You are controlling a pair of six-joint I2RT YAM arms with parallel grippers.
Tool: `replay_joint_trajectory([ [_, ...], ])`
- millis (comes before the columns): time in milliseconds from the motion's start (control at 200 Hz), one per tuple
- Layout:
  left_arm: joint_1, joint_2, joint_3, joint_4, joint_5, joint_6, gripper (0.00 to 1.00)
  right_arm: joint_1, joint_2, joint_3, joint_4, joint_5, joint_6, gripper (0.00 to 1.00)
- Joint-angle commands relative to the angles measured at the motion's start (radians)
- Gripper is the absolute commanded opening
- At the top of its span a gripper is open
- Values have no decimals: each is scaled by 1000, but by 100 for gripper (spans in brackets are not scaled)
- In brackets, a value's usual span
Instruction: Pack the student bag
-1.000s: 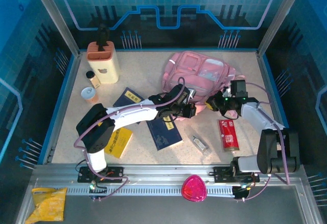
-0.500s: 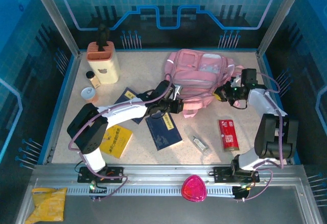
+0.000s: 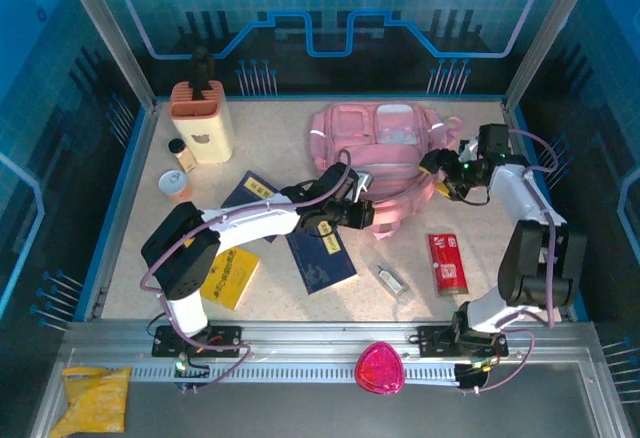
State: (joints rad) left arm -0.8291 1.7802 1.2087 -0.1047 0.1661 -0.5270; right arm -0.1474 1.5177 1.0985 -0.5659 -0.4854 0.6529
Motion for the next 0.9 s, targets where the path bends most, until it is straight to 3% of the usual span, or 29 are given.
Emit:
replay_joint_trajectory([
  [0, -15, 0, 29, 73, 32, -55, 0, -22, -111, -60, -82, 23, -9, 86],
  [200, -42, 9, 48, 80, 20, -62, 0, 13, -255, -168, -121, -11, 36, 98],
  [325, -59, 7, 53, 90, 14, -66, 0, 71, -310, -280, -36, -48, 164, 96],
  [420, -69, 12, 63, 96, 13, -69, 0, 158, -333, -329, 28, 5, 262, 93],
  [545, -82, 18, 80, 93, 16, -71, 0, 206, -336, -391, 160, 41, 391, 84],
  [710, -106, 17, 98, 87, 22, -70, 0, 236, -277, -363, 190, 106, 398, 76],
  [890, -110, 12, 98, 81, 21, -69, 0, 217, -223, -318, 202, 141, 314, 44],
])
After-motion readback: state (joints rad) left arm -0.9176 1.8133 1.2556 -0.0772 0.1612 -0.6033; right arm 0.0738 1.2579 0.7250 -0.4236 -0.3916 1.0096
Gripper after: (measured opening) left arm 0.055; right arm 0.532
